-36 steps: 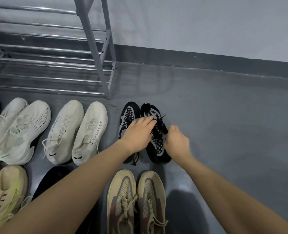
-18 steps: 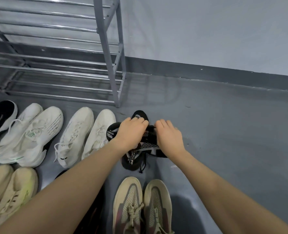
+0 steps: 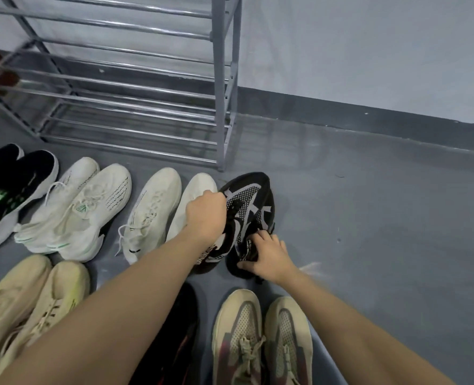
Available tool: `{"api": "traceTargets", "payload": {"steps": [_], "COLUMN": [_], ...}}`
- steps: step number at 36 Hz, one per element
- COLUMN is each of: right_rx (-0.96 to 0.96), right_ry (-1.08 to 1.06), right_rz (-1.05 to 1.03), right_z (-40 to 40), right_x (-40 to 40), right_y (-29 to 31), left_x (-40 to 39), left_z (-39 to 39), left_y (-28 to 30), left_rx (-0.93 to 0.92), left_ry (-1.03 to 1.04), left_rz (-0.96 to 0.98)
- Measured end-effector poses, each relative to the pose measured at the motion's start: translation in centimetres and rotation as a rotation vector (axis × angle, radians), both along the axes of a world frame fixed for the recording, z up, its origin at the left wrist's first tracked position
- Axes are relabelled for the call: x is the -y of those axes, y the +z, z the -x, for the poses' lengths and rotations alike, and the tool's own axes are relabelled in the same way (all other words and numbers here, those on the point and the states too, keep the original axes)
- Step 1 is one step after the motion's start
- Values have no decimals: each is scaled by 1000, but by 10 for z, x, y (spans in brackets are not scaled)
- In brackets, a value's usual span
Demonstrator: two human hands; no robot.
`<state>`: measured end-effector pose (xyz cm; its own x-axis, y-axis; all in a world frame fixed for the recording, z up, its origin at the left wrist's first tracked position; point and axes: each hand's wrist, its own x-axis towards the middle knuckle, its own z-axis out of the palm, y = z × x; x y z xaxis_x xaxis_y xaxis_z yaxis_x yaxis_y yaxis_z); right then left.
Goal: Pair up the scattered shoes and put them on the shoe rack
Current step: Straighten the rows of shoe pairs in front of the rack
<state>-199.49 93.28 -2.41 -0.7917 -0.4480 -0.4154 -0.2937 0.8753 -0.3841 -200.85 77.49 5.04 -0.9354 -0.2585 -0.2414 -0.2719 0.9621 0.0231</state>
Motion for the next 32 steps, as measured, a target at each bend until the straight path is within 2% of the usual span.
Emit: {"api": "traceTargets", "payload": {"steps": [4, 8, 11, 17, 24, 28, 32], "right_rx": [-134, -151, -187, -537, -762, -857, -882], "right_ry": [-27, 46, 76, 186, 91, 22, 64], "right_rz": [11, 115, 116, -48, 112, 77, 50], "right_z": [0, -1, -1, 1, 3, 4, 5], "right_x": [7, -2, -17, -37, -51, -57, -61], "right_y": [-8, -5, 2, 13, 21, 21, 10], "left_x": [2, 10, 13, -4, -27, -37, -46], "left_z": [4, -2, -8, -8, 9, 16, 19], "left_y": [0, -1, -3, -2, 2, -4, -13], "left_rx": [-28, -21, -6, -6, -26, -23, -23], "left_ry": [48, 88, 90, 98, 186, 223, 210], "left_rz": [-59, -98, -105, -166, -224, -269, -308]}}
